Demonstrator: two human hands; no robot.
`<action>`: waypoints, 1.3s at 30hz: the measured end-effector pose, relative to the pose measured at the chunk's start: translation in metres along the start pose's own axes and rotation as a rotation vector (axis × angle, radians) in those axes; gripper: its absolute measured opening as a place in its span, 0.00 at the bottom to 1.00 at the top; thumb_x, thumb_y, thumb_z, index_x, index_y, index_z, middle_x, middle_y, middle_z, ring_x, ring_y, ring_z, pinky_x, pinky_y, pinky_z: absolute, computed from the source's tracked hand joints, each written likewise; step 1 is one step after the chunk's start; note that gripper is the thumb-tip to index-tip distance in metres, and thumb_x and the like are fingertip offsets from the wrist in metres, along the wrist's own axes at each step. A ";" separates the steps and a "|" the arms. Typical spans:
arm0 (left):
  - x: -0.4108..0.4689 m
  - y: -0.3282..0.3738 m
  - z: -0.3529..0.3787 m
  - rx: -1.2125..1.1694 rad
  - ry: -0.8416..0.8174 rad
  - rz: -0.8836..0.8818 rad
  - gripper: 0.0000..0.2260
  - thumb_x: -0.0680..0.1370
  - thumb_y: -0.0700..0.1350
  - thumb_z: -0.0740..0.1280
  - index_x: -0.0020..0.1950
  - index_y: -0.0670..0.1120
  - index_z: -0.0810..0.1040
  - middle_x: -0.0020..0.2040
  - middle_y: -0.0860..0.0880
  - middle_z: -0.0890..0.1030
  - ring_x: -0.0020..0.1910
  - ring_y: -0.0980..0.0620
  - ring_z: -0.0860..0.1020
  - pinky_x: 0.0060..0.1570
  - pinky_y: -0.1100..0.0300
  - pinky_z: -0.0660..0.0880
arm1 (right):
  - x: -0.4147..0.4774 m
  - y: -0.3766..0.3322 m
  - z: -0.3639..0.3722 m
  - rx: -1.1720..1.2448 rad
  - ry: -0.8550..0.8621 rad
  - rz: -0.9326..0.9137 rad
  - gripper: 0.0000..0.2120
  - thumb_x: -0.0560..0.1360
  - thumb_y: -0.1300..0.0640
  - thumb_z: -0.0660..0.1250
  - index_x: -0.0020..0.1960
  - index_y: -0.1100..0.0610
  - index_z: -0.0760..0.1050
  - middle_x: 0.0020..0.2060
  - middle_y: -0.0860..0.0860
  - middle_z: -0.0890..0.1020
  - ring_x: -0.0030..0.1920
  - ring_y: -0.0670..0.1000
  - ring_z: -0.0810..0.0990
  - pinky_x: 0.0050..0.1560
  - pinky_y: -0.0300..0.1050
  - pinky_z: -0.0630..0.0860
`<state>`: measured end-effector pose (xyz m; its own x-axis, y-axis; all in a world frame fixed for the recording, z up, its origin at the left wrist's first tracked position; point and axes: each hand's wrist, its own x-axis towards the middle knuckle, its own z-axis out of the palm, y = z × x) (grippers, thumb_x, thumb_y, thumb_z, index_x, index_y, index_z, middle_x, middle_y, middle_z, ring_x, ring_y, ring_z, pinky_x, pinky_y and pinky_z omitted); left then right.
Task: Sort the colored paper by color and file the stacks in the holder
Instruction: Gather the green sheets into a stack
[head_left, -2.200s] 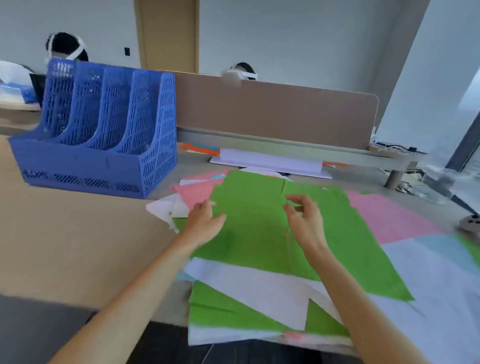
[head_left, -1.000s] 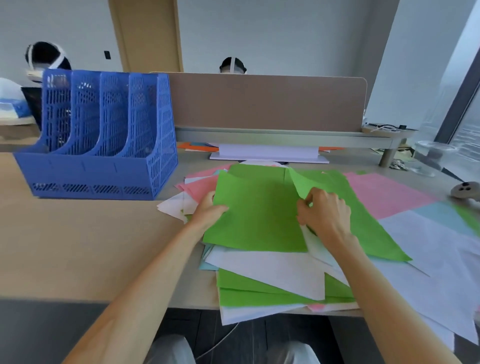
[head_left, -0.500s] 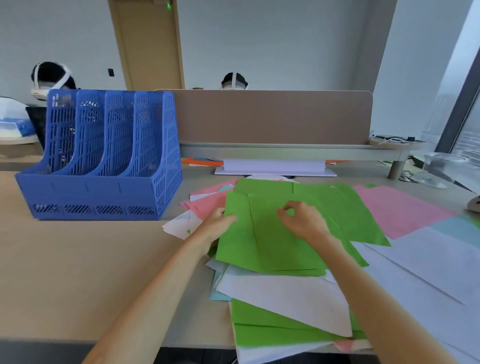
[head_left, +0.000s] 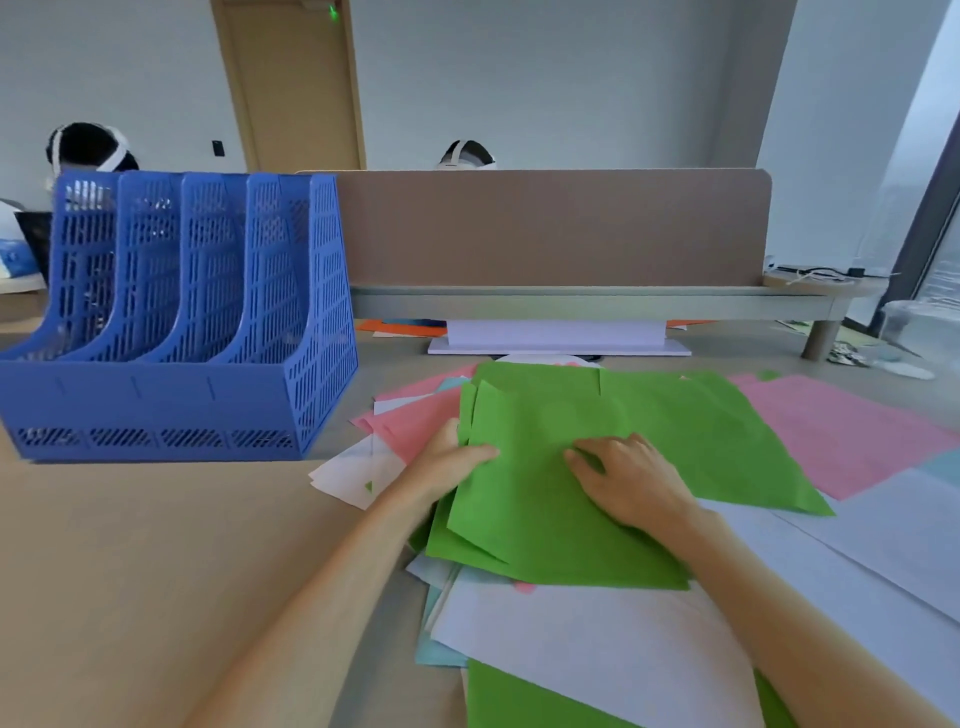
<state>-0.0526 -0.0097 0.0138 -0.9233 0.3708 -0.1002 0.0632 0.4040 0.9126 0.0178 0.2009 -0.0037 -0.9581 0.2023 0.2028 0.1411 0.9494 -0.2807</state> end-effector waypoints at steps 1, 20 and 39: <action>0.000 0.000 0.000 -0.006 0.007 0.007 0.26 0.75 0.48 0.70 0.71 0.49 0.67 0.64 0.51 0.76 0.61 0.49 0.76 0.64 0.45 0.72 | 0.000 0.001 0.000 0.039 0.000 0.006 0.21 0.80 0.41 0.54 0.62 0.51 0.76 0.56 0.52 0.82 0.57 0.56 0.78 0.58 0.56 0.76; 0.007 -0.020 -0.050 -0.145 0.125 -0.035 0.20 0.77 0.32 0.63 0.67 0.48 0.73 0.59 0.49 0.80 0.57 0.48 0.78 0.62 0.46 0.73 | -0.001 0.048 -0.021 -0.032 0.108 0.378 0.28 0.73 0.37 0.65 0.68 0.50 0.70 0.59 0.55 0.79 0.59 0.58 0.77 0.53 0.49 0.74; -0.002 -0.009 -0.023 -0.109 0.059 -0.002 0.15 0.80 0.44 0.62 0.68 0.50 0.70 0.62 0.52 0.78 0.56 0.54 0.77 0.58 0.52 0.73 | -0.015 -0.014 -0.025 0.342 -0.136 -0.017 0.26 0.76 0.38 0.62 0.70 0.51 0.71 0.62 0.46 0.78 0.65 0.49 0.75 0.67 0.43 0.67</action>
<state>-0.0598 -0.0335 0.0151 -0.9442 0.3192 -0.0812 0.0231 0.3102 0.9504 0.0363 0.1909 0.0209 -0.9873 0.1313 0.0897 0.0554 0.8126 -0.5802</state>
